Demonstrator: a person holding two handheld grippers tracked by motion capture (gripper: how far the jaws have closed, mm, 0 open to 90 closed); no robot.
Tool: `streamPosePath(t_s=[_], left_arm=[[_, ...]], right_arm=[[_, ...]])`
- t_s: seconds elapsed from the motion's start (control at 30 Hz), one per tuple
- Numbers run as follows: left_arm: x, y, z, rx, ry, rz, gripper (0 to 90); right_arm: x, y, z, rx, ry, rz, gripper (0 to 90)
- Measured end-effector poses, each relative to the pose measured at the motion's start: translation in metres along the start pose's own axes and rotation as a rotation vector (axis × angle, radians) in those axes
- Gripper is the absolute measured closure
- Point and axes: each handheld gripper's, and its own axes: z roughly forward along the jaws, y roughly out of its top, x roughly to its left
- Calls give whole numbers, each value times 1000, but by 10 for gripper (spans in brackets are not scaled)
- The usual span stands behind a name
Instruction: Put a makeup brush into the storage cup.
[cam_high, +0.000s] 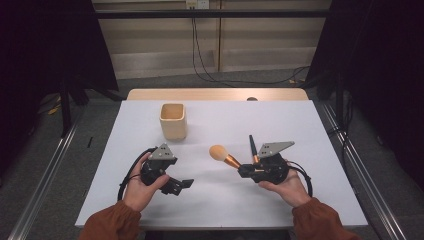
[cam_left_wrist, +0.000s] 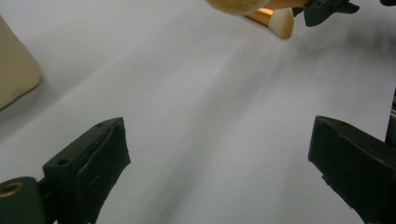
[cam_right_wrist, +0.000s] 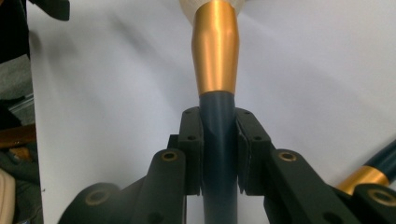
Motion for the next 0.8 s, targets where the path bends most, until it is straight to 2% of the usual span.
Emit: streamPosePath(t_s=[0.33,0.63,0.7,0.8], left_arm=[[1,-1,0,-7,1,-10,48],[5,-3,0,-13,10,-26,46],[5,-3,0,-21,33,-28,47],[6,-4,-2,-35,32,-35,46]], right_arm=[[2,-1,-2,-89,-35,21,753],[3,0,-6,-197,-46,47,753],[3,-1,-7,-221,-45,49,753],[3,-1,-7,-251,-51,48,753]])
